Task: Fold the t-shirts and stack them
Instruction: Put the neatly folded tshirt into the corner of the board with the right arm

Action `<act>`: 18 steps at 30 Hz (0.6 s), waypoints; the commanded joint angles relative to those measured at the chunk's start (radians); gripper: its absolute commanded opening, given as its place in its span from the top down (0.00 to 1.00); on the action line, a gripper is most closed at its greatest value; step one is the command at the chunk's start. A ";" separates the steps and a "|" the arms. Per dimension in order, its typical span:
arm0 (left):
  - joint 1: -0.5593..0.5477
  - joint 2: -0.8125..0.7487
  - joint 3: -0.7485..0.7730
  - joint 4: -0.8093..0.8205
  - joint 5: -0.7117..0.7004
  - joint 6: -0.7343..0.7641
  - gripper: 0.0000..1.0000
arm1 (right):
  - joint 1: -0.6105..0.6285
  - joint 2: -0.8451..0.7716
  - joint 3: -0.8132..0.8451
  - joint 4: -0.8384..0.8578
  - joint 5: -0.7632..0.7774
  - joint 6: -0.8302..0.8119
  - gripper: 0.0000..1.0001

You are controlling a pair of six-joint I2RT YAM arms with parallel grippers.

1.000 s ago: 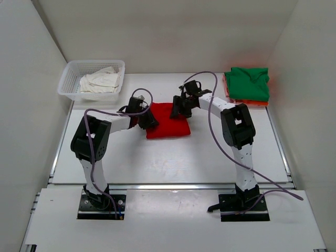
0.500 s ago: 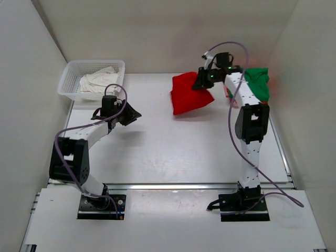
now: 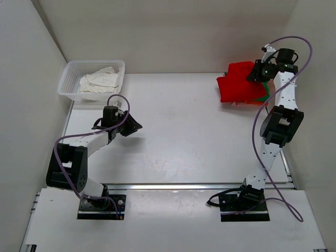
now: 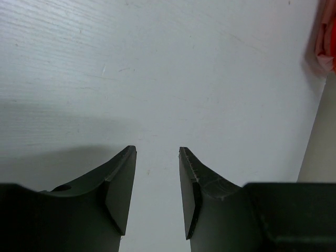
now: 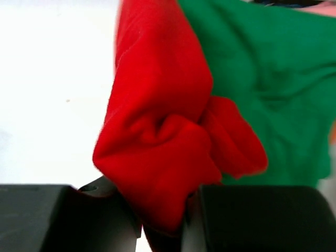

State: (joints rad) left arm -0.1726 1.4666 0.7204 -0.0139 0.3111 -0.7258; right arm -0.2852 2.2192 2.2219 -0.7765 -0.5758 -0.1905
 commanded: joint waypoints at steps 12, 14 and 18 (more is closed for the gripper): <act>-0.001 0.006 -0.041 0.048 -0.001 0.034 0.50 | -0.003 -0.109 -0.061 0.407 0.178 -0.004 1.00; -0.008 0.012 -0.045 0.054 0.002 0.029 0.50 | -0.011 -0.070 -0.012 0.410 0.204 -0.003 1.00; -0.008 0.021 -0.044 0.049 -0.003 0.035 0.50 | -0.008 0.025 0.074 0.336 0.301 -0.035 1.00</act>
State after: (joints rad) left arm -0.1780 1.4910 0.6796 0.0189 0.3103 -0.7029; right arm -0.2848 2.2192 2.2101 -0.5159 -0.3737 -0.2070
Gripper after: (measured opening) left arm 0.497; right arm 0.183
